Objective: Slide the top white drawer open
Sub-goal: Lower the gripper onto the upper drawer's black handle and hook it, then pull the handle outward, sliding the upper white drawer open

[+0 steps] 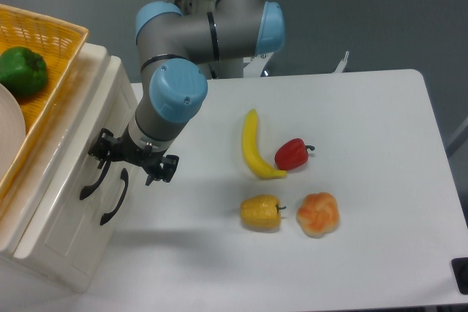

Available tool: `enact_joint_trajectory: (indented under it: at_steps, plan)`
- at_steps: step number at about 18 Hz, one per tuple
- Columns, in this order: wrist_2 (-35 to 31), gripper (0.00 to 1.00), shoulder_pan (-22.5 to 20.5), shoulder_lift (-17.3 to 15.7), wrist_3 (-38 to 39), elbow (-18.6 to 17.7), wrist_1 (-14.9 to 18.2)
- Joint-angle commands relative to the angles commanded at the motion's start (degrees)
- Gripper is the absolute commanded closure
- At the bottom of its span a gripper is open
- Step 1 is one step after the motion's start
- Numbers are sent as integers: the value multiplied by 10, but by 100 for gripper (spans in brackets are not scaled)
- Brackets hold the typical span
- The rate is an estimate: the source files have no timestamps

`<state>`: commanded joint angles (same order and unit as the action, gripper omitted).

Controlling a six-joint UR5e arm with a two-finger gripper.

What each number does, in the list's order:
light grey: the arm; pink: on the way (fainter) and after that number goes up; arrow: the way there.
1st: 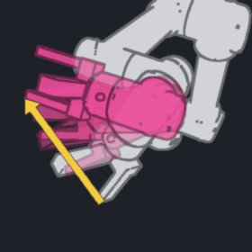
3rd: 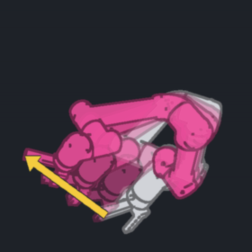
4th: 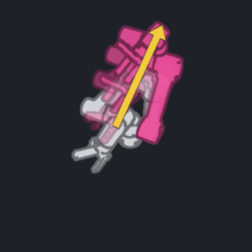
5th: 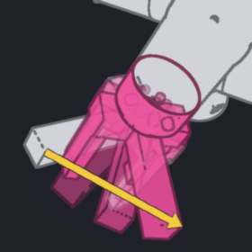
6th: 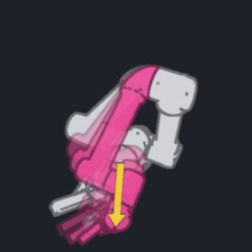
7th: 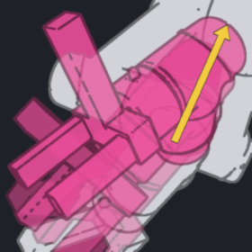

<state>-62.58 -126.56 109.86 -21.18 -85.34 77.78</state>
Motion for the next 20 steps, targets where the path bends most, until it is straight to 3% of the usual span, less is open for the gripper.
enact_joint_trajectory:
  at_steps: [20]
  plan:
    - [-25,0,5,12,-11,8,-5]
